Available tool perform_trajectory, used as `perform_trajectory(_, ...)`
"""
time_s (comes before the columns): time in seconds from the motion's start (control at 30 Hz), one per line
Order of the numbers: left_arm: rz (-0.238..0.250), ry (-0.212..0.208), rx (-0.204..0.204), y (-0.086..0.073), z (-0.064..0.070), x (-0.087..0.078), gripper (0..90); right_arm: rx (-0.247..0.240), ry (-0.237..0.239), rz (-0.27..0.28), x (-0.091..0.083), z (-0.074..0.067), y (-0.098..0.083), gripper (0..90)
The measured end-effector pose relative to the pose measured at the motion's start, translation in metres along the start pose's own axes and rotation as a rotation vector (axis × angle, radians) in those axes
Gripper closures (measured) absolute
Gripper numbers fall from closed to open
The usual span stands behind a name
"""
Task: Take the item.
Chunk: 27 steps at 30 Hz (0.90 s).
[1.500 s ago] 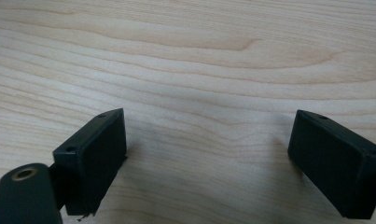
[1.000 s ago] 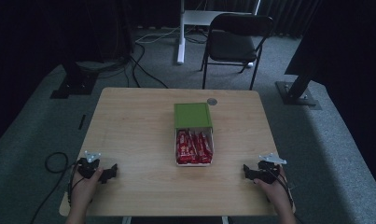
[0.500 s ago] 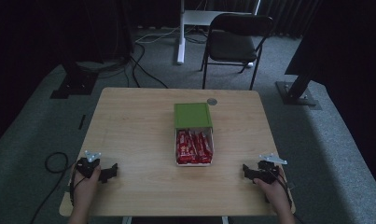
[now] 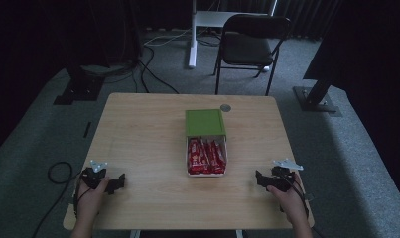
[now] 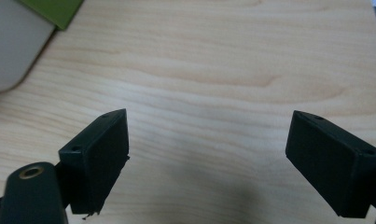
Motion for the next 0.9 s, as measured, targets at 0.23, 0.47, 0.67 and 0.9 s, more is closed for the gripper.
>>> perform_trajectory(0.23, -0.002, 0.000, 0.002, 0.000, 0.000, 0.000, 1.3, -0.020, 0.009, 0.016, -0.006, -0.011, 0.015, 13.6)
perform_trajectory(0.47, -0.003, 0.000, 0.002, 0.000, 0.000, 0.000, 1.3, -0.027, 0.021, 0.039, -0.011, -0.021, 0.028, 13.9)
perform_trajectory(0.67, -0.002, 0.000, 0.003, 0.000, 0.000, 0.000, 1.3, -0.054, 0.046, 0.066, -0.017, -0.036, 0.043, 16.5)
perform_trajectory(0.9, -0.002, 0.000, 0.003, 0.000, 0.000, 0.000, 1.3, -0.072, 0.083, 0.106, -0.025, -0.056, 0.061, 16.6)
Point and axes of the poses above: each handheld gripper's, and its own axes: x roughly forward along the jaws, y roughly out of its top, z roughly to its right, the point moved 3 cm from there along x, roughly forward along the jaws, and after that the axes turned 6 degrees about x, right-handed, at the moved point
